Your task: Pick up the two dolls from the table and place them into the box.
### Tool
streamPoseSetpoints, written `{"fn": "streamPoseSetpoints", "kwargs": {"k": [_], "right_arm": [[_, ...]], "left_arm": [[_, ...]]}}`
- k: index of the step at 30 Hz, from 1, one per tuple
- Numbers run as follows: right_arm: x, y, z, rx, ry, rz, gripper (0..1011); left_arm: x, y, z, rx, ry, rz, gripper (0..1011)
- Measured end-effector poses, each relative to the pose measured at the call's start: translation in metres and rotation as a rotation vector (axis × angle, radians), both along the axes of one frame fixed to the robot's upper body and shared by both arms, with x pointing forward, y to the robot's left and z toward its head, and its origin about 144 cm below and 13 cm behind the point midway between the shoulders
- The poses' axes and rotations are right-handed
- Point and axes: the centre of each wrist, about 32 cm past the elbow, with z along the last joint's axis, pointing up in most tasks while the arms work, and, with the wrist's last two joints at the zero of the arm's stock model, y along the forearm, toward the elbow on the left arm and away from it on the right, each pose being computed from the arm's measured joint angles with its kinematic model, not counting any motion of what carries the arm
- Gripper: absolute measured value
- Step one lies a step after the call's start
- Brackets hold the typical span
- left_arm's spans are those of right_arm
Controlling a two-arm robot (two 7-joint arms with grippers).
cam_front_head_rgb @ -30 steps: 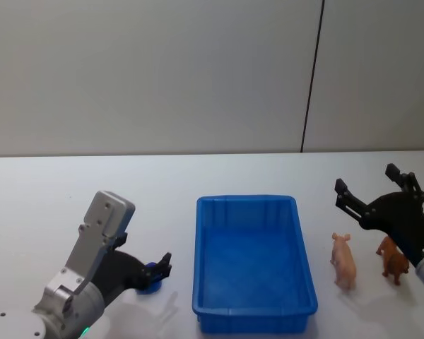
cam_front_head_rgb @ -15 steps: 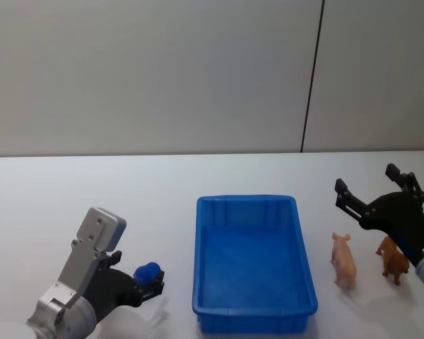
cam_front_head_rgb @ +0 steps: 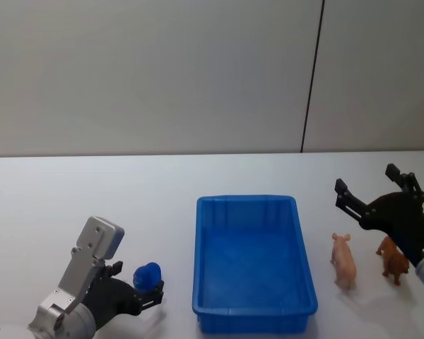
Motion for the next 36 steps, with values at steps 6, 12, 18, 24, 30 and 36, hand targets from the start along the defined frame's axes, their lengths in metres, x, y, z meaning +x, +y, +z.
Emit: {"fn": "streamPoseSetpoints", "kwargs": {"k": [6, 12, 18, 24, 30, 36], "right_arm": [[0.000, 0.000, 0.000, 0.000, 0.000, 0.000, 1001], [0.000, 0.000, 0.000, 0.000, 0.000, 0.000, 1001], [0.000, 0.000, 0.000, 0.000, 0.000, 0.000, 1001], [0.000, 0.000, 0.000, 0.000, 0.000, 0.000, 1001], [0.000, 0.000, 0.000, 0.000, 0.000, 0.000, 1001], [0.000, 0.000, 0.000, 0.000, 0.000, 0.000, 1001]], "left_arm": [[0.006, 0.001, -0.005, -0.015, 0.009, -0.004, 1001], [0.010, 0.001, -0.010, -0.022, 0.014, -0.008, 1001], [0.014, 0.002, -0.014, -0.025, 0.024, -0.014, 1001], [0.017, 0.002, -0.018, -0.027, 0.035, -0.017, 1001], [0.018, 0.002, -0.019, -0.028, 0.039, -0.020, 883], [0.019, 0.003, -0.021, -0.029, 0.043, -0.021, 703]]}}
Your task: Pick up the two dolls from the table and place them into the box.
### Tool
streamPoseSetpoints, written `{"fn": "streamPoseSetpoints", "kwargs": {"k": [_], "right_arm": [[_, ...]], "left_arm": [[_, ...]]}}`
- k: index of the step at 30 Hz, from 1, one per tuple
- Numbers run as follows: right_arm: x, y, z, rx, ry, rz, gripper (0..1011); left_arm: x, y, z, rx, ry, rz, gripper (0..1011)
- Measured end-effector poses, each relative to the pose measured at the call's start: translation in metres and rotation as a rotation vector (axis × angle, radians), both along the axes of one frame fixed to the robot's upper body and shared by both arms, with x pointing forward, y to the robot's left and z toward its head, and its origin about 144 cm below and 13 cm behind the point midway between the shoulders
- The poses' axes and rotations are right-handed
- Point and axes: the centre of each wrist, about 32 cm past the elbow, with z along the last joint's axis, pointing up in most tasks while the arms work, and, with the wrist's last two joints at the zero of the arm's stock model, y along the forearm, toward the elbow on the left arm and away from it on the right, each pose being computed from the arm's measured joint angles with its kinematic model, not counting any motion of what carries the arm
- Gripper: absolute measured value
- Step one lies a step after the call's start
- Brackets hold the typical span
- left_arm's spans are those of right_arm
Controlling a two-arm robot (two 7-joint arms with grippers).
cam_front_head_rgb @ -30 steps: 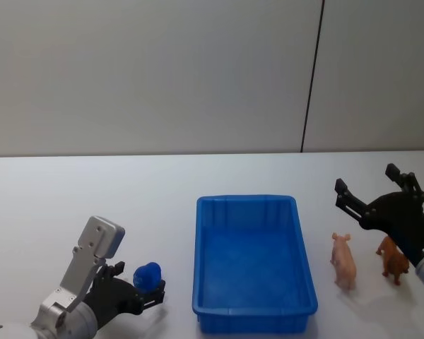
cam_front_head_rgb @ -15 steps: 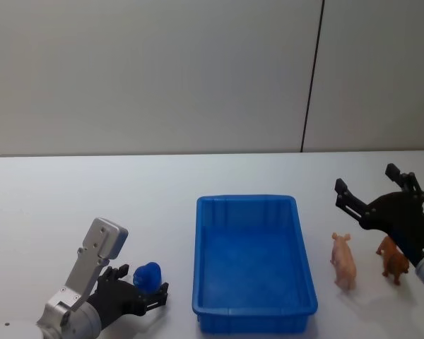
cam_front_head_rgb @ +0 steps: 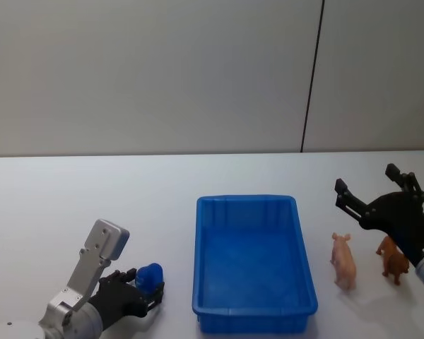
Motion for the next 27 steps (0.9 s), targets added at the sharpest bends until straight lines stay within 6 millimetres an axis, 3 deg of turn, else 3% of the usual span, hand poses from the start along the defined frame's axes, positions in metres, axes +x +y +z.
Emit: {"fn": "streamPoseSetpoints", "kwargs": {"k": [6, 17, 27], "right_arm": [[0.000, 0.000, 0.000, 0.000, 0.000, 0.000, 1001], [0.000, 0.000, 0.000, 0.000, 0.000, 0.000, 1001], [0.000, 0.000, 0.000, 0.000, 0.000, 0.000, 1001]], "left_arm": [[0.000, 0.000, -0.001, -0.001, 0.002, -0.001, 582], [0.000, 0.001, 0.002, 0.007, -0.011, 0.002, 508], [-0.001, 0.005, 0.018, 0.031, -0.118, 0.001, 438]]}}
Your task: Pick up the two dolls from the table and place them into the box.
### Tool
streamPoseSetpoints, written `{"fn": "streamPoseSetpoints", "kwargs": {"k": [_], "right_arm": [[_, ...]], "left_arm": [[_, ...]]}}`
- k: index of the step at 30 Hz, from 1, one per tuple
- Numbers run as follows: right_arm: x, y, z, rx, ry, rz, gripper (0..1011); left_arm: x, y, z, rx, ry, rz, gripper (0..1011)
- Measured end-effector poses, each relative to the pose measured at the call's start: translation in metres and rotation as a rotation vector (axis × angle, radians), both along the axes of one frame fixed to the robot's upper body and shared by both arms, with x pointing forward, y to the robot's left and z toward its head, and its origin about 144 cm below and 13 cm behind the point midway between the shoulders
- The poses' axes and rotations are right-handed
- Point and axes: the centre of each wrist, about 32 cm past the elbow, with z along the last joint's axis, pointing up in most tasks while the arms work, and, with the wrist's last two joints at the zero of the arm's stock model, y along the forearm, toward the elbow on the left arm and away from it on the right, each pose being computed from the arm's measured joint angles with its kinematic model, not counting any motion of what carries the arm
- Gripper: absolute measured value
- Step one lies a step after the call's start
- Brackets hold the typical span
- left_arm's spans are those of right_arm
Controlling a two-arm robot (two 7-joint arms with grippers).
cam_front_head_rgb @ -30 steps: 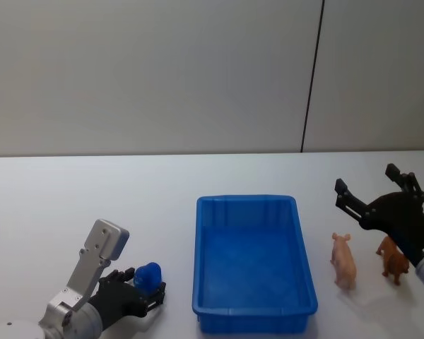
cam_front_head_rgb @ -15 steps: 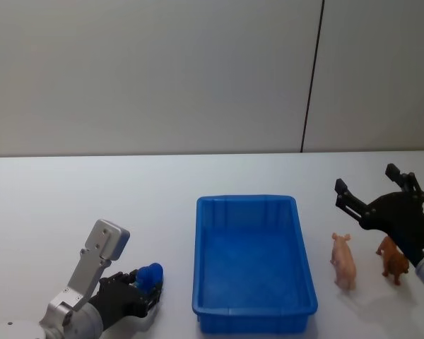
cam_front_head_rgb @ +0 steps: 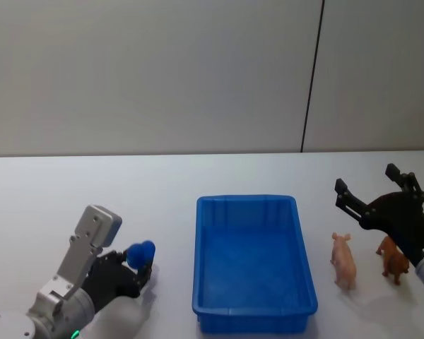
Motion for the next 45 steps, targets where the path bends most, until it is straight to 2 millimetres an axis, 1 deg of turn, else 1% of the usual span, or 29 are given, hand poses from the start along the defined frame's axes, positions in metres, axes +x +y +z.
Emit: {"fn": "streamPoseSetpoints", "kwargs": {"k": [10, 20, 31, 41, 44, 45], "right_arm": [[0.000, 0.000, 0.000, 0.000, 0.000, 0.000, 1001], [0.000, 0.000, 0.000, 0.000, 0.000, 0.000, 1001], [0.000, 0.000, 0.000, 0.000, 0.000, 0.000, 1001], [0.000, 0.000, 0.000, 0.000, 0.000, 0.000, 1001], [0.000, 0.000, 0.000, 0.000, 0.000, 0.000, 1001], [0.000, 0.000, 0.000, 0.000, 0.000, 0.000, 1001]], "left_arm": [[0.005, 0.004, 0.019, -0.004, -0.097, -0.079, 375], [0.013, 0.006, 0.030, -0.033, -0.129, -0.208, 314], [0.027, 0.004, 0.035, -0.074, -0.106, -0.357, 248], [0.047, -0.005, 0.035, -0.124, -0.070, -0.522, 183], [0.053, -0.008, 0.035, -0.135, -0.067, -0.557, 207], [0.056, -0.010, 0.034, -0.141, -0.061, -0.578, 262]]}}
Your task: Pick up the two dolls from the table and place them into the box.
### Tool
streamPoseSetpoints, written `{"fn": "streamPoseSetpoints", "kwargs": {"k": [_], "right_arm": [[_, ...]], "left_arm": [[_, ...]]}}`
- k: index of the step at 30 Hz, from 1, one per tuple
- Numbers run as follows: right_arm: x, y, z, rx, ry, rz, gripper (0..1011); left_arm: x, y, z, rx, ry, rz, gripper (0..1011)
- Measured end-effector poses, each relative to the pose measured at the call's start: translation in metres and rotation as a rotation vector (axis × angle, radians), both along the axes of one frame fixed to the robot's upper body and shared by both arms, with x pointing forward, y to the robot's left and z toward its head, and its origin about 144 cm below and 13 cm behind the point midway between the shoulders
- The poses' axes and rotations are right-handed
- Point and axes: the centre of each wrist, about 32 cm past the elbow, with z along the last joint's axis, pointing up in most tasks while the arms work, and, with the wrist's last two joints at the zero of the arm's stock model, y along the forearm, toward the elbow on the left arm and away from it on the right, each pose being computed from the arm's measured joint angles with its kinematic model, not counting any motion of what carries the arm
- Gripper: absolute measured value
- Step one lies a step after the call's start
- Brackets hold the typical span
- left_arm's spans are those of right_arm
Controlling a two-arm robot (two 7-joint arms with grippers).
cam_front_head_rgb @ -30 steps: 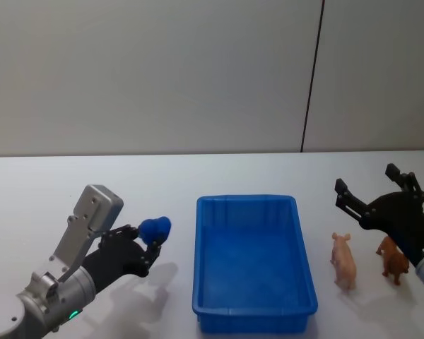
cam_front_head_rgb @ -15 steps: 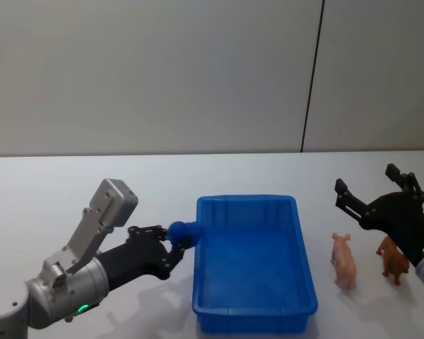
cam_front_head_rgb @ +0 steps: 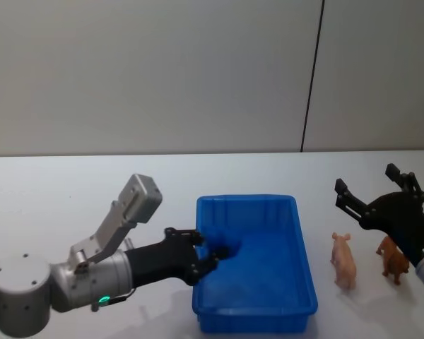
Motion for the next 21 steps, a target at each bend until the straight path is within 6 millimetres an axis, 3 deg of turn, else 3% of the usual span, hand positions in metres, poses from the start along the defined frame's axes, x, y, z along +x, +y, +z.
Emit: {"fn": "streamPoseSetpoints", "kwargs": {"k": [13, 21], "right_arm": [[0.000, 0.000, 0.000, 0.000, 0.000, 0.000, 1001], [0.000, 0.000, 0.000, 0.000, 0.000, 0.000, 1001]], "left_arm": [[0.032, -0.020, -0.003, -0.042, 0.027, -0.192, 685], [0.037, -0.024, -0.002, -0.041, 0.026, -0.210, 921]]}}
